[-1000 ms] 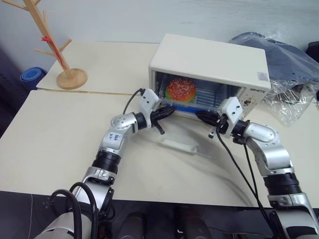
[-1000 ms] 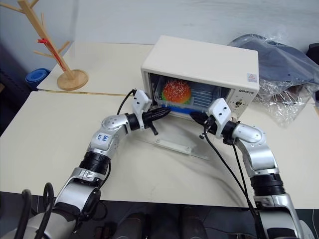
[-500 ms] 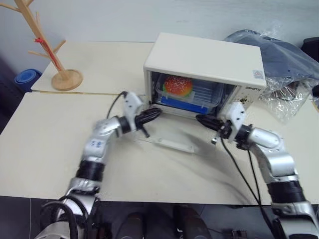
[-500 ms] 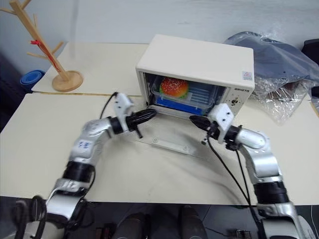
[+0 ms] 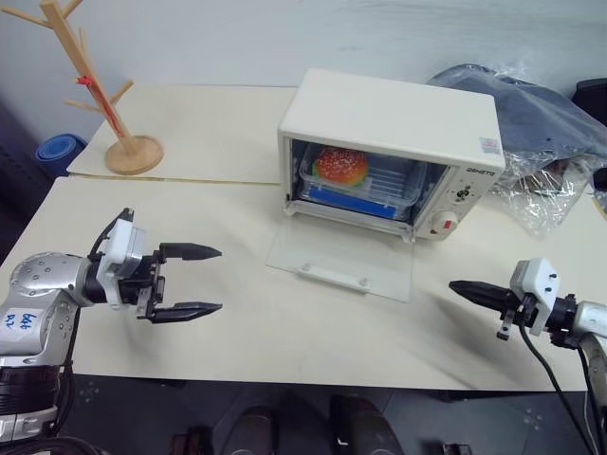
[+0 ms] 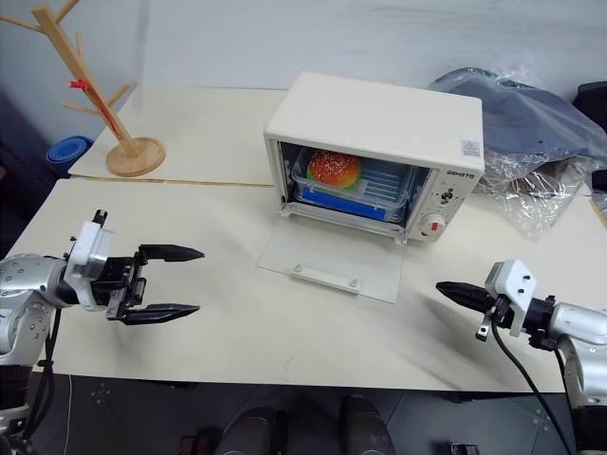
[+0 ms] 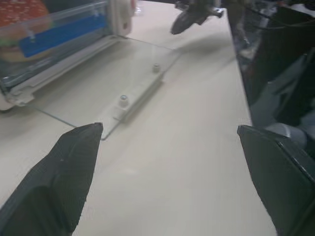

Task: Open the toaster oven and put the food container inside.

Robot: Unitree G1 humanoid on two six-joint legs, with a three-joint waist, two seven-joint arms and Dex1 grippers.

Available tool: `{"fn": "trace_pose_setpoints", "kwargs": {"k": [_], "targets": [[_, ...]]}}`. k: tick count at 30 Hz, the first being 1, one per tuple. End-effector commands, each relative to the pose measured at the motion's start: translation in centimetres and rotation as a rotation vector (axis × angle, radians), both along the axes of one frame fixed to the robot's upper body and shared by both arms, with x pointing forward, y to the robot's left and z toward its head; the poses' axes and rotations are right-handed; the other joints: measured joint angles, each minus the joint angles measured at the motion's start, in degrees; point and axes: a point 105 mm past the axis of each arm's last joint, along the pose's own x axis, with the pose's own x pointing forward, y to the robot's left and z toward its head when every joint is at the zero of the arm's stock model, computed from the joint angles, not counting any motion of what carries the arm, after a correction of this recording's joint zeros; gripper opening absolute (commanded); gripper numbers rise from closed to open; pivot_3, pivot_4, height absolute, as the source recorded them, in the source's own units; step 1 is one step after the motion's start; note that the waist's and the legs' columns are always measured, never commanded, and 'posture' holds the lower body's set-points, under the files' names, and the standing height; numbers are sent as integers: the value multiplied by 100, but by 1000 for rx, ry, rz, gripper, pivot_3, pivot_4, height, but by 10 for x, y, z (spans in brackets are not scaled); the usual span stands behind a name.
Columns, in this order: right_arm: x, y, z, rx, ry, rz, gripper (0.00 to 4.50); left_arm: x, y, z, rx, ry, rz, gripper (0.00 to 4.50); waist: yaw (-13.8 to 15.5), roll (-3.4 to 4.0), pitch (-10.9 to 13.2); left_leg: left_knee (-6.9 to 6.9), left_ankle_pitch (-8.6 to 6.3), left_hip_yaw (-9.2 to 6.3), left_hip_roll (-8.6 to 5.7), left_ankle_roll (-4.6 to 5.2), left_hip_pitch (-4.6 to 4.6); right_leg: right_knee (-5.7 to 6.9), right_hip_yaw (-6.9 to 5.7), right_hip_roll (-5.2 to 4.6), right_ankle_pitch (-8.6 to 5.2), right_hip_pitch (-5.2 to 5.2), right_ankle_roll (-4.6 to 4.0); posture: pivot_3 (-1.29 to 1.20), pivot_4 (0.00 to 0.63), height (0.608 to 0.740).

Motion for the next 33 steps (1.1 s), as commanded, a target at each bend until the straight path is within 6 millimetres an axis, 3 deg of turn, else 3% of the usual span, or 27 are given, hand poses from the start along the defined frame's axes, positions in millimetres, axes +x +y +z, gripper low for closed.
{"fn": "trace_pose_setpoints", "kwargs": {"k": [1, 6, 10, 14, 17, 21, 24, 28, 33], "targets": [[6, 17, -5, 37, -19, 43, 0, 5, -6, 6, -54, -50, 14, 4475, -8, 3, 2, -1, 0, 0, 1, -1, 0, 2, 1, 1, 0, -2, 0, 0, 150, 740], [15, 48, 8, 167, -105, 83, 0, 22, -10, 20, -183, -120, 140, 4475, 5, 8, 4, 2, 1, 0, 1, -3, -11, 6, 0, 1, 1, -16, 2, 0, 150, 740], [18, 62, 40, 319, -225, 68, 0, 26, -8, 31, -288, -108, 220, 4475, -11, 8, 4, 2, -2, -4, 4, -11, -15, 8, -4, 4, 1, -20, 3, 0, 150, 740], [26, 65, 86, 519, -352, 2, 0, 28, -1, 36, -341, -114, 308, 4475, -17, 9, 5, 2, -2, -6, 6, -15, -16, 8, -3, 5, 1, -22, 3, 0, 150, 740], [31, 64, 109, 592, -387, -19, 0, 33, 7, 34, -299, -162, 398, 4475, -4, 9, 5, 2, -2, -12, 6, -17, -16, 6, -7, 4, 1, -21, 2, 0, 150, 740], [29, 62, 124, 558, -374, 39, 0, 31, 17, 11, -119, -172, 439, 4475, 2, 11, 6, 0, -4, -15, 6, -19, -19, -1, -10, 4, 1, -21, 1, 0, 150, 740], [16, 65, 116, 418, -327, 153, 554, 23, 26, -4, -16, -184, 436, 4500, 8, 13, 7, -3, -7, -14, 5, -13, -27, -11, -10, 1, 0, -24, 0, 0, 150, 740], [-2, 64, 99, 305, -254, 253, 1902, 11, 36, -15, 39, -171, 438, 4500, 18, 13, 7, -4, -9, -22, 6, -9, -31, -16, -16, -4, -1, -20, -1, 0, 150, 740], [-21, 39, 56, 98, -199, 271, 3553, -3, 50, -33, 105, -181, 483, 4500, 16, 13, 7, -7, -10, -22, 6, -7, -28, -17, -16, -10, -2, -17, -5, 0, 150, 740]]}}
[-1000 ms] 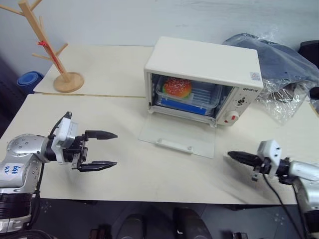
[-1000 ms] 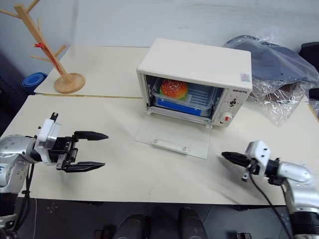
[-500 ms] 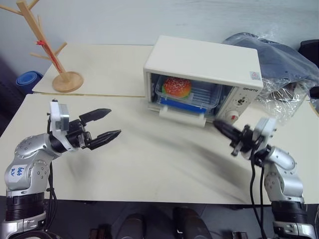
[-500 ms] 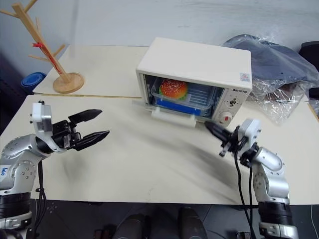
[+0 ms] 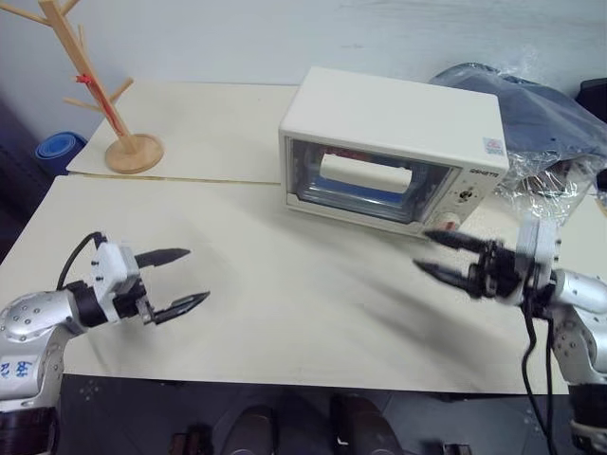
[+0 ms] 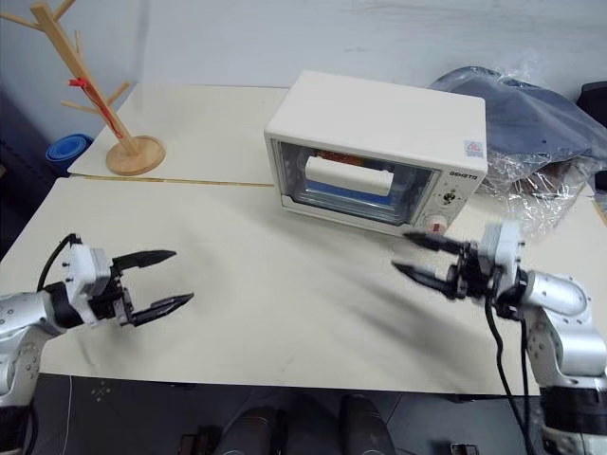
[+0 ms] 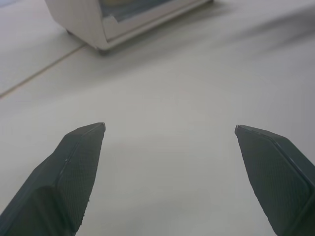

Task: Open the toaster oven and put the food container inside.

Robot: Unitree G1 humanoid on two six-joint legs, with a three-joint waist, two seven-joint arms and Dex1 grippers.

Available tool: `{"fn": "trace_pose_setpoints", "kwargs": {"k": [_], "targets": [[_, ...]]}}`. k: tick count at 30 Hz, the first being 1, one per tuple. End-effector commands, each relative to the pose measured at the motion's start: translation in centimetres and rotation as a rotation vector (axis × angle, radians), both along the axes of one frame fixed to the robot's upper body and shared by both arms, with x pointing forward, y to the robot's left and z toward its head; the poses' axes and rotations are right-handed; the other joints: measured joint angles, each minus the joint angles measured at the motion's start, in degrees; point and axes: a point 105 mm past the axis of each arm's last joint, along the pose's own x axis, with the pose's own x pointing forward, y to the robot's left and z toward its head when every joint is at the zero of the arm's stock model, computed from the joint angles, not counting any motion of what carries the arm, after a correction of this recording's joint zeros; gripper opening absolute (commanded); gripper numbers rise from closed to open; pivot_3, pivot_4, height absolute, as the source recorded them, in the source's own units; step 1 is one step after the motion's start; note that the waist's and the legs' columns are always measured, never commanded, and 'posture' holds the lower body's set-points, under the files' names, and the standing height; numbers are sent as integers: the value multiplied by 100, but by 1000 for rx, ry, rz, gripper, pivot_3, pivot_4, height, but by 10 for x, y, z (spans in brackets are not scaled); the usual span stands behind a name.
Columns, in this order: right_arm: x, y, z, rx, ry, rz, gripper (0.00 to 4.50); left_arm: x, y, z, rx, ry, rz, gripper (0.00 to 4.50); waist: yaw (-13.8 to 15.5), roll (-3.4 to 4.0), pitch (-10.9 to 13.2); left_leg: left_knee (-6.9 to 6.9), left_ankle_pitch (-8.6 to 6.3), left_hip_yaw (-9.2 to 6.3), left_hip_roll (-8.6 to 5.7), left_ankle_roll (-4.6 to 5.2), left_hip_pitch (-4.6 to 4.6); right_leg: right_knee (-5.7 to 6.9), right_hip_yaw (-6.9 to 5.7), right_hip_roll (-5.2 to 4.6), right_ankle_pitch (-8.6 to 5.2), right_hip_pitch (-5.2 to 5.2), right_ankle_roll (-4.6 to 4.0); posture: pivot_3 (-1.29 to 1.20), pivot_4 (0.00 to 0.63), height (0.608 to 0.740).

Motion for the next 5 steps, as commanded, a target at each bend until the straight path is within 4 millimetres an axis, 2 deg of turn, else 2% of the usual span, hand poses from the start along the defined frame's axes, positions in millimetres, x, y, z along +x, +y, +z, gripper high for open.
{"fn": "trace_pose_setpoints", "kwargs": {"k": [1, 3, 5], "targets": [[-8, -19, -16, -127, -46, -4, 3869, -6, 10, -1, 46, -46, 40, 4500, -5, -1, 0, 0, 0, 0, 0, 0, 1, 1, 0, -2, 0, 1, 0, 0, 150, 740], [-10, -24, -24, -122, -33, -23, 4463, -10, 12, -8, 44, -27, 58, 4500, -10, 0, 0, 0, 0, 1, -1, 0, 13, 3, 0, -2, 0, 10, -1, 0, 150, 740], [-10, -24, -24, -88, -40, -40, 4463, -14, 11, -15, 63, 16, 55, 4500, -13, 1, 0, -3, 0, 2, -1, 0, 15, 6, 2, -2, -1, 9, -2, 0, 150, 740]]}}
